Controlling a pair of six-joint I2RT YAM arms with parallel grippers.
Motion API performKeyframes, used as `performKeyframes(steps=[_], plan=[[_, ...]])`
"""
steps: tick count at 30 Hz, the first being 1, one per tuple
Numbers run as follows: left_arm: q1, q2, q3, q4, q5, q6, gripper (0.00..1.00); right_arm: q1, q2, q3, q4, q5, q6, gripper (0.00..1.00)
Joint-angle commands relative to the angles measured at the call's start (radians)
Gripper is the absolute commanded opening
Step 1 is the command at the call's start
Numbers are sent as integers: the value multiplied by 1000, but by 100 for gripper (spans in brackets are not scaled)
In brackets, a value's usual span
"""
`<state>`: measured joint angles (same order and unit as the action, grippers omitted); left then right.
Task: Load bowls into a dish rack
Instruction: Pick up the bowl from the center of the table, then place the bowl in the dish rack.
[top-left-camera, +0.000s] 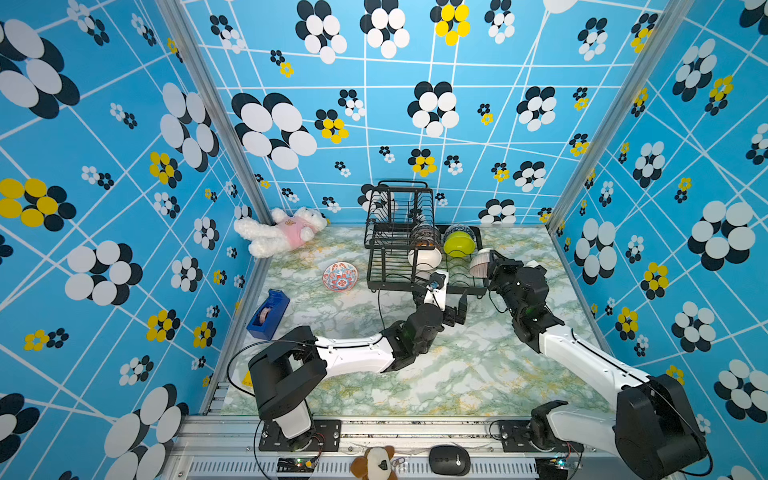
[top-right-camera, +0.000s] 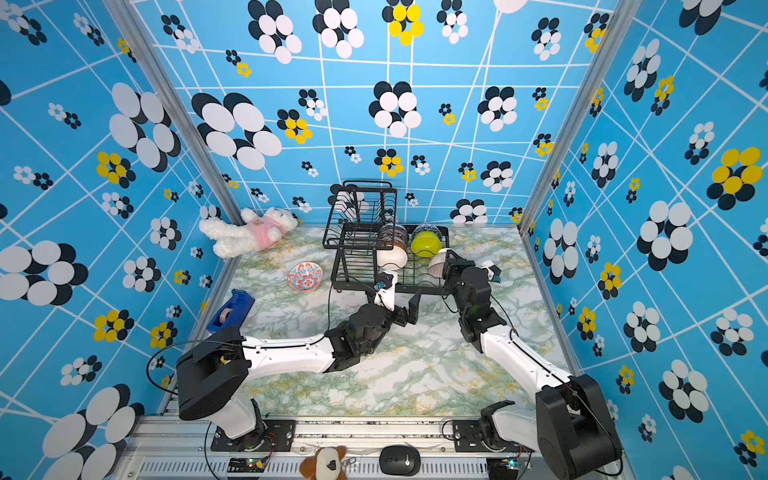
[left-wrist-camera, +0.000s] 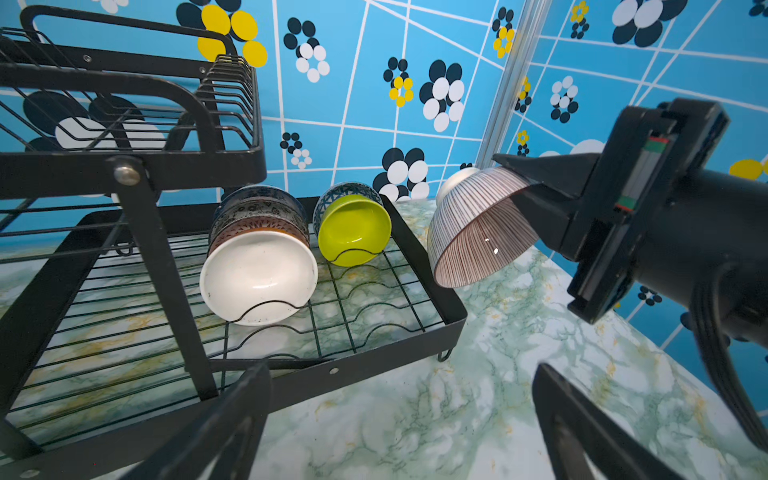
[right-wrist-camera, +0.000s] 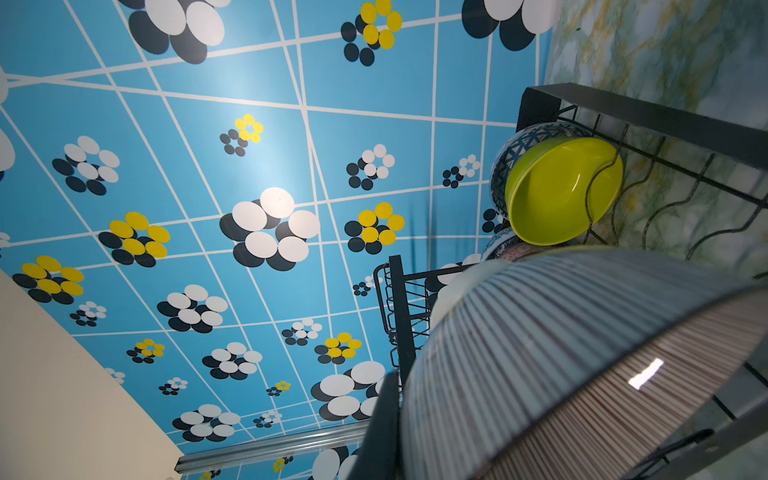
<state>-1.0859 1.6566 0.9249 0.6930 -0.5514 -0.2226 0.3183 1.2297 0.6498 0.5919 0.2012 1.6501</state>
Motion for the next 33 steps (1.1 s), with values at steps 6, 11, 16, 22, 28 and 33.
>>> performKeyframes(steps=[6, 11, 16, 22, 28, 33], plan=[[6, -82, 68, -225, 38, 229, 99, -15, -10, 53, 71, -86, -235, 0], [7, -99, 78, -282, -6, 386, 99, -18, 35, 79, 77, -112, -297, 0], [8, -103, 71, -301, -55, 506, 99, -19, 99, 117, 105, -133, -398, 0], [11, -103, 41, -282, -74, 570, 99, -22, 202, 163, 157, -159, -498, 0], [14, -78, 43, -291, -97, 599, 99, -21, 309, 183, 274, -174, -543, 0], [23, -71, 39, -289, -88, 599, 99, -20, 402, 225, 325, -189, -565, 0]])
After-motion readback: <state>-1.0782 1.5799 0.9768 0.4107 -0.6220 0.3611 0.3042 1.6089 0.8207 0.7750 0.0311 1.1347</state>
